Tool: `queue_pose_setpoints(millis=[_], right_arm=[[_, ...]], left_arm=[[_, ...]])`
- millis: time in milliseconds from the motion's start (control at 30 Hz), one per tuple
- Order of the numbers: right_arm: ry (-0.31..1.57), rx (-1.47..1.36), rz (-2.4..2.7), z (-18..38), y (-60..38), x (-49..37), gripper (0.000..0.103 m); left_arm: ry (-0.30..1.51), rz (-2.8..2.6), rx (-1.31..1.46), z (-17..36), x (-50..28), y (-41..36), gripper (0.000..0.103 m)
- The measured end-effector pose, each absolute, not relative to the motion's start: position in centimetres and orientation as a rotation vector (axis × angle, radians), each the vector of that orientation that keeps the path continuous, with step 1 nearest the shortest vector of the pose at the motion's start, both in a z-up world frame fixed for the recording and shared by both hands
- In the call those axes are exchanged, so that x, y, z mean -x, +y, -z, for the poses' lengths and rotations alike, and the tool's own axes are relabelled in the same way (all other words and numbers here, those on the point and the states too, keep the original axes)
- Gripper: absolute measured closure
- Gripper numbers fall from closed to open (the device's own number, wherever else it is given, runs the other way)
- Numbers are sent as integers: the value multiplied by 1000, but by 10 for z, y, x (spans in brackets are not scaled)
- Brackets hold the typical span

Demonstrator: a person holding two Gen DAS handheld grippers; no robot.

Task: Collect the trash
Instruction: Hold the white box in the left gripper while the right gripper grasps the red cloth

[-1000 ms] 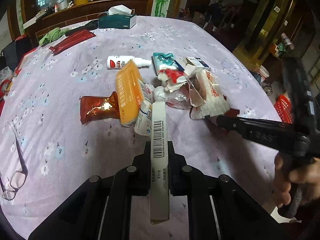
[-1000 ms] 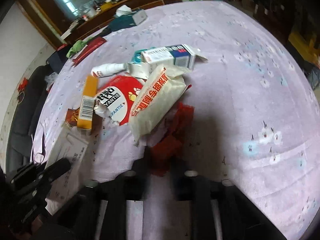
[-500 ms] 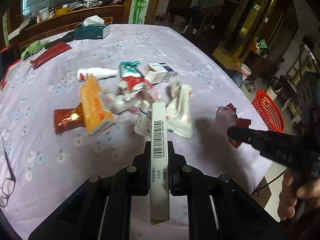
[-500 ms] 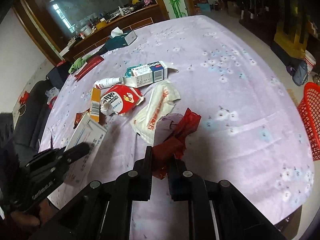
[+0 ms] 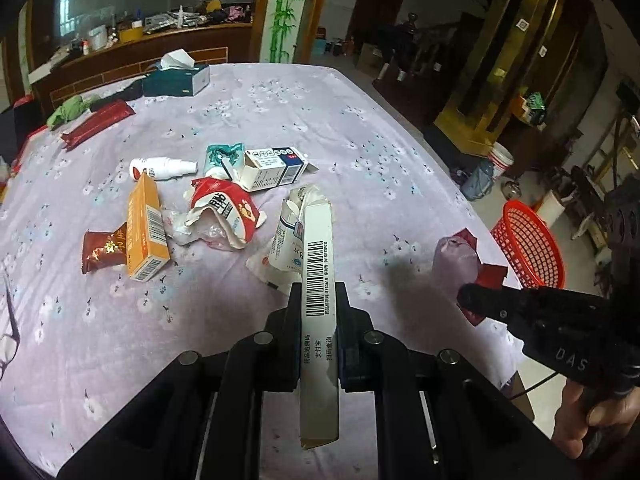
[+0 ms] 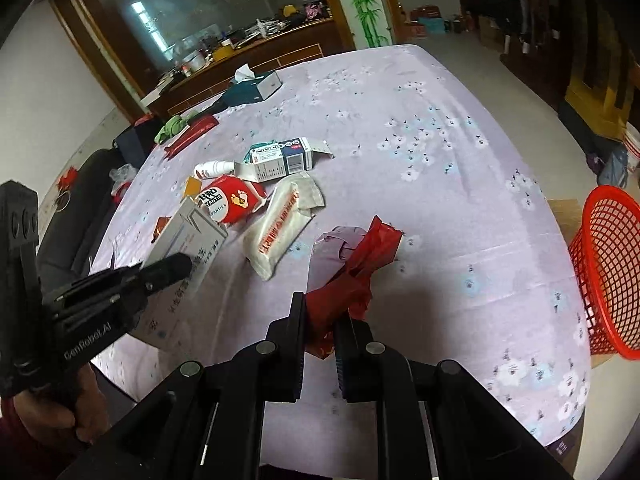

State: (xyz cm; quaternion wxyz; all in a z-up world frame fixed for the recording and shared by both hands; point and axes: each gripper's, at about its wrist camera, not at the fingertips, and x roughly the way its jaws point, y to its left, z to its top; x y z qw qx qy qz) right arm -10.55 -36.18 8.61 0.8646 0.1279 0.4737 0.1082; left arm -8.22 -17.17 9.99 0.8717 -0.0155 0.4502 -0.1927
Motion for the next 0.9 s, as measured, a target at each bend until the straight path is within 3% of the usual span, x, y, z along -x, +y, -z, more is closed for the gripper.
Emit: queue_pose_setpoints(millis=[900], right_arm=[[936,-261,-281,-93,-371,96,90]], left_arm=[[889,268,-75,-119,85,-185,91]])
